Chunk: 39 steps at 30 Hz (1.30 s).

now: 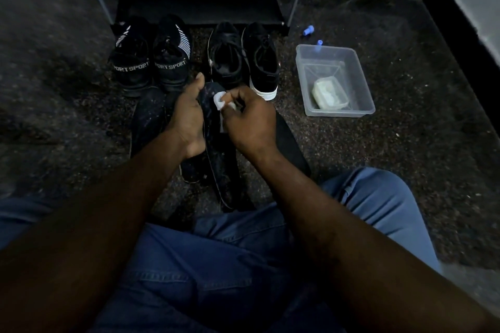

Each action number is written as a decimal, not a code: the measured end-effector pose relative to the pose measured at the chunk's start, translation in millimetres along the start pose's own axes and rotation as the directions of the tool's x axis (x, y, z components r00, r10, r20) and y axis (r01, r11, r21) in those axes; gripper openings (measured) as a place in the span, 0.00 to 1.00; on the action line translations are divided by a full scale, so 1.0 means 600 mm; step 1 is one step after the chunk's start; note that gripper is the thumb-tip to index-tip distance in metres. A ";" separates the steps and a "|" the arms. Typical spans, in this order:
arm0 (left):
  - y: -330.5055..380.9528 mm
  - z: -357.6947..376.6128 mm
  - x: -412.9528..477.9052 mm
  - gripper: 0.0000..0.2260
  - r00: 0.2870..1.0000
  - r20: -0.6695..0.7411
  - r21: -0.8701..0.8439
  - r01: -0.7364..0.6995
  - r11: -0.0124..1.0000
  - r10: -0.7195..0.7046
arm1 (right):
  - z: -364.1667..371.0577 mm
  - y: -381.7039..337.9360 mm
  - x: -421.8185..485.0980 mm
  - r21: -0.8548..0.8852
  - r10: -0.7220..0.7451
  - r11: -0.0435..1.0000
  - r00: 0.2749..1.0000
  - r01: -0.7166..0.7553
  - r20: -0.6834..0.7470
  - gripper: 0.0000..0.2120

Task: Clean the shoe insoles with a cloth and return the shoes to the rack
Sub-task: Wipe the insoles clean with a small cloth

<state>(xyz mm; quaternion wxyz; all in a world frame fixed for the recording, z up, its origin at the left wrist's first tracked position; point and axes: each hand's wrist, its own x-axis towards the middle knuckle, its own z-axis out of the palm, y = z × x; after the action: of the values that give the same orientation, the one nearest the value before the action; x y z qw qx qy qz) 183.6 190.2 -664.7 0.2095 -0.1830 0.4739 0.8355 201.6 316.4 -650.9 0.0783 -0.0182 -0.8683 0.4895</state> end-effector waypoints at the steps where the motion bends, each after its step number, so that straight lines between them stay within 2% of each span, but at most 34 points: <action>1: 0.000 0.001 0.000 0.33 1.000 -0.004 -0.001 -0.002 1.000 0.002 | -0.001 0.000 0.001 -0.003 -0.002 1.000 1.000 0.002 0.002 0.03; 5: -0.001 0.011 -0.003 0.33 1.000 0.016 -0.011 -0.008 1.000 0.008 | -0.004 0.002 0.012 0.046 0.006 0.999 0.998 -0.004 -0.055 0.09; 12: 0.001 0.009 -0.004 0.34 0.999 0.048 0.014 -0.027 1.000 0.026 | 0.007 0.001 0.022 0.045 -0.017 0.999 0.997 0.021 -0.081 0.06; 17: 0.002 0.002 0.001 0.38 0.998 0.064 0.054 -0.027 0.998 0.024 | 0.023 0.003 0.026 -0.025 -0.085 0.996 0.991 0.082 -0.101 0.04; 24: -0.005 0.004 0.004 0.35 0.991 0.125 0.030 -0.049 0.998 0.045 | 0.012 0.006 0.030 0.011 -0.065 0.998 0.983 0.068 -0.174 0.03; 34: -0.011 0.013 -0.001 0.33 0.995 0.066 0.058 -0.079 0.995 0.075 | 0.020 -0.017 0.013 0.055 -0.034 0.998 0.998 0.037 -0.059 0.06; 39: -0.018 0.012 0.000 0.35 0.993 0.039 0.181 -0.114 0.977 0.108 | 0.019 -0.012 0.023 -0.096 -0.090 0.992 0.995 0.085 -0.052 0.03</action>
<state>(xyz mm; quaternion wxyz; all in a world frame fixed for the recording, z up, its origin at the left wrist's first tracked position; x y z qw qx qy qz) 188.4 201.5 -669.0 0.1853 -0.1241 0.5551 0.8013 186.5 304.2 -649.0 0.1233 0.0024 -0.8876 0.4438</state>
